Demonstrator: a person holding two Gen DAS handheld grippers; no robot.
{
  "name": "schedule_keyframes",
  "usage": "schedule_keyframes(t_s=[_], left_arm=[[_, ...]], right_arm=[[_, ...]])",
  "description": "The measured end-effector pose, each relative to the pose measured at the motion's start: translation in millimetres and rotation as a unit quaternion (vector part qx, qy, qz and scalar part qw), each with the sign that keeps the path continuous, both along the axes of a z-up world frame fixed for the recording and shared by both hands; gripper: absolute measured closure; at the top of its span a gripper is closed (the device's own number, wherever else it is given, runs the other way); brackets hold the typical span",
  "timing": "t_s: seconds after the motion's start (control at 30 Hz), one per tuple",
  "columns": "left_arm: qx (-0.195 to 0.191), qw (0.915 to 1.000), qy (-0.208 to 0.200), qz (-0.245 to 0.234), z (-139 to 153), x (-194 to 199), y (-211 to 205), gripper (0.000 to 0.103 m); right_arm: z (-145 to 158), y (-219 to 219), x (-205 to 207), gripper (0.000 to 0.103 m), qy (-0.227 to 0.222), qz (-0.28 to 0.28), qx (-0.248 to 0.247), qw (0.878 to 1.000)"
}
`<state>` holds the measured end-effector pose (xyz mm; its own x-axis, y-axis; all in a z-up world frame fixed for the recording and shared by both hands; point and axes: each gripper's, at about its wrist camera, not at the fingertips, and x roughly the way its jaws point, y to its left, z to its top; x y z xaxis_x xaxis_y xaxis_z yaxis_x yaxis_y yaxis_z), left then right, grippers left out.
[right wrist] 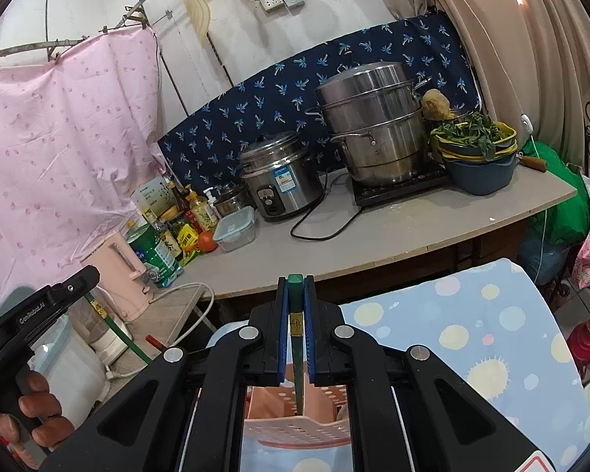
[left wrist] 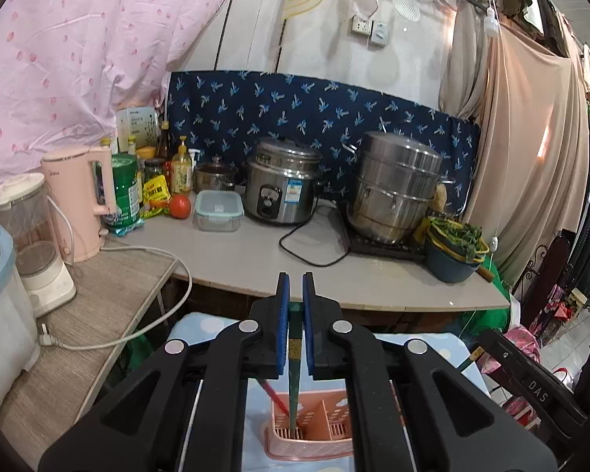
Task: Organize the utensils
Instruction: 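Carry the green chopstick with the right tool and drop it into the pink caddy, then return both tools to the remaining chopsticks on the tablecloth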
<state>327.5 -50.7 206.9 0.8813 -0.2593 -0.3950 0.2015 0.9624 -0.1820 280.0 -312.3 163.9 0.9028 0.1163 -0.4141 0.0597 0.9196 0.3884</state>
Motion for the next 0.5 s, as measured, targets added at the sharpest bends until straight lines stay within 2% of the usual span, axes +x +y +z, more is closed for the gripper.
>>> schedule_keyframes(t_s=[0.23,0.27,0.33,0.4,0.5], left_arm=[[-0.004,0.9997,0.026,0.002,-18.3,-0.1,3.6,0.095],[-0.005,0.9996,0.029,0.000,-19.1,-0.7,4.3,0.093],[-0.006,0.9994,0.033,0.003,-20.6,-2.5,6.4,0.083],[-0.008,0.9993,0.036,0.006,-21.5,-5.6,8.7,0.069],[-0.010,0.9992,0.040,0.006,-22.3,-11.8,11.1,0.065]], right_arm=[[-12.6,5.7,-2.8,0.092,0.013,-0.007,-0.017,1.000],[-12.9,5.7,-4.6,0.090,0.013,-0.009,-0.020,1.000],[-13.0,5.1,-7.3,0.087,0.014,-0.010,-0.020,1.000],[-13.6,3.6,-10.8,0.084,0.015,-0.010,-0.016,1.000],[-14.4,3.0,-19.7,0.084,0.016,-0.008,-0.014,1.000]])
